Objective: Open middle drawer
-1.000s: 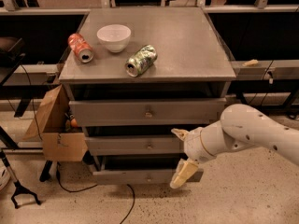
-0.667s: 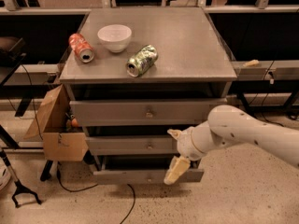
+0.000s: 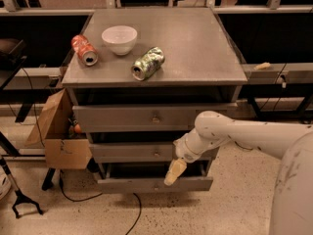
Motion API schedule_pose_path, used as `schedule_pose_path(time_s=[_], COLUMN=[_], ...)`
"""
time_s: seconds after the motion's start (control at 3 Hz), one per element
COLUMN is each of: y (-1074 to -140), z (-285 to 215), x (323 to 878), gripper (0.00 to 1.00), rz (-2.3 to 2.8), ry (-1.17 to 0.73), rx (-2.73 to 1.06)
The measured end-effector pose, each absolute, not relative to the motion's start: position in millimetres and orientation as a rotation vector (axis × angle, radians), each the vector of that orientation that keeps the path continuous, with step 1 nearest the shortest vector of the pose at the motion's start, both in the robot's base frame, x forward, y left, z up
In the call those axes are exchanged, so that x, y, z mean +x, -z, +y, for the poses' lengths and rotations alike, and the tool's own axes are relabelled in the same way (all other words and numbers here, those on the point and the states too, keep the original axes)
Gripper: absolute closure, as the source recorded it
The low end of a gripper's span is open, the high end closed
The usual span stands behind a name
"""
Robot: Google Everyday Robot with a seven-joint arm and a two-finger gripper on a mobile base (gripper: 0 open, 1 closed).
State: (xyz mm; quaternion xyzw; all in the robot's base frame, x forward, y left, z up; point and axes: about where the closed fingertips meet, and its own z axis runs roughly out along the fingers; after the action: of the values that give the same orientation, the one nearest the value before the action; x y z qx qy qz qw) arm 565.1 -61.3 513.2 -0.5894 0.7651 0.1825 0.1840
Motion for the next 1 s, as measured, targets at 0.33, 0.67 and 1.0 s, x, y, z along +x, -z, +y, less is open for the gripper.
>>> schedule_pose_path(time_s=[0.33, 0.67, 1.0], y=[-513, -505, -492], z=[-61, -55, -45], x=[565, 573, 597], gripper=[0.00, 0.00, 0.00], rz=[2.157, 2.126, 2.093], ry=[-0.515, -0.549, -0.562], rx=[-1.662, -1.670, -1.666])
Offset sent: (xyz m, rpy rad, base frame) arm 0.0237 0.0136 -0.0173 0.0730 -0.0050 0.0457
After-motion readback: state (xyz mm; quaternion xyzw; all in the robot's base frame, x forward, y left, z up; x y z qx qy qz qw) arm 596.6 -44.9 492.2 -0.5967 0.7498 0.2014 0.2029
